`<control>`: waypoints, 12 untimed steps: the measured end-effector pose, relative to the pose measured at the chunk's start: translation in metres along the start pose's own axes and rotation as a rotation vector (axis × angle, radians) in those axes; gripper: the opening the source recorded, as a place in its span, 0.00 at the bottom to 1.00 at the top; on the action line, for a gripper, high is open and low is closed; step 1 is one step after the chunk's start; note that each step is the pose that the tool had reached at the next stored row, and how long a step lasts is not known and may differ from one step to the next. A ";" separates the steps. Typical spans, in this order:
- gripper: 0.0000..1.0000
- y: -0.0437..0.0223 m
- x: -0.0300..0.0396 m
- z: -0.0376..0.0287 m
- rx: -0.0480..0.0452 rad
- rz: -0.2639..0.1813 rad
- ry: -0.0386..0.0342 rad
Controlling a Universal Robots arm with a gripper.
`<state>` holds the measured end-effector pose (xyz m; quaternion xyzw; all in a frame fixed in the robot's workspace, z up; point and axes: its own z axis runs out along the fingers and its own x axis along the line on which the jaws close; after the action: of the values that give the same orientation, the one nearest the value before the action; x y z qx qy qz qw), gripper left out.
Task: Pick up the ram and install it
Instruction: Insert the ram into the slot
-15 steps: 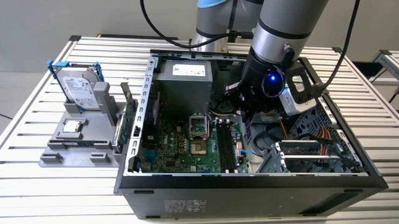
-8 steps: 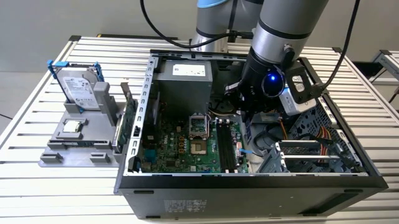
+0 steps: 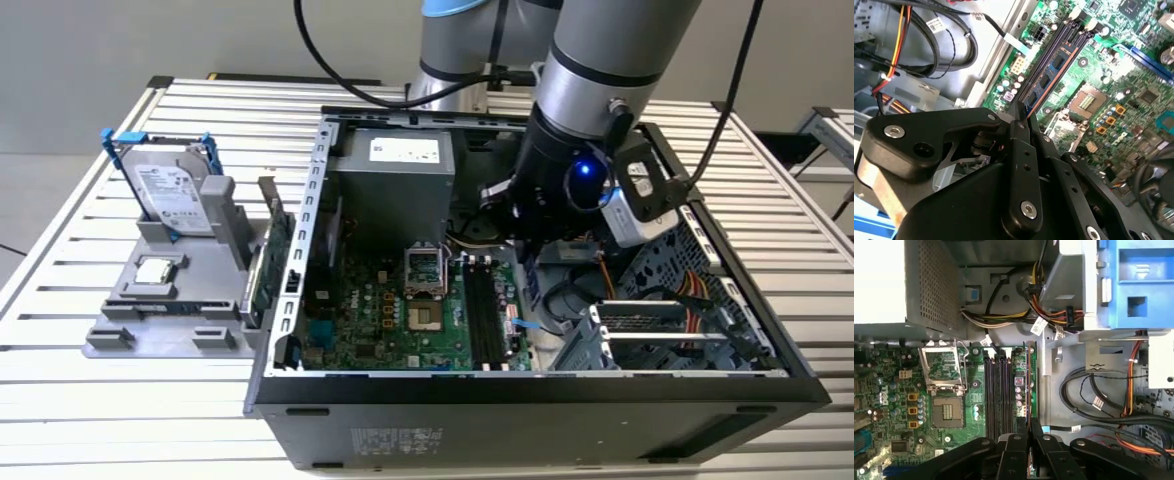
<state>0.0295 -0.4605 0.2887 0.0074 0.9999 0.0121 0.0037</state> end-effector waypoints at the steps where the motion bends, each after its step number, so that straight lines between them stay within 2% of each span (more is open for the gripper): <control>1: 0.00 0.0000 0.0006 0.0004 0.0002 -0.010 0.0002; 12: 0.00 -0.0027 0.0020 0.0020 0.0002 -0.013 0.0005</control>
<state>0.0274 -0.4631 0.2866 0.0009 0.9999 0.0119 0.0035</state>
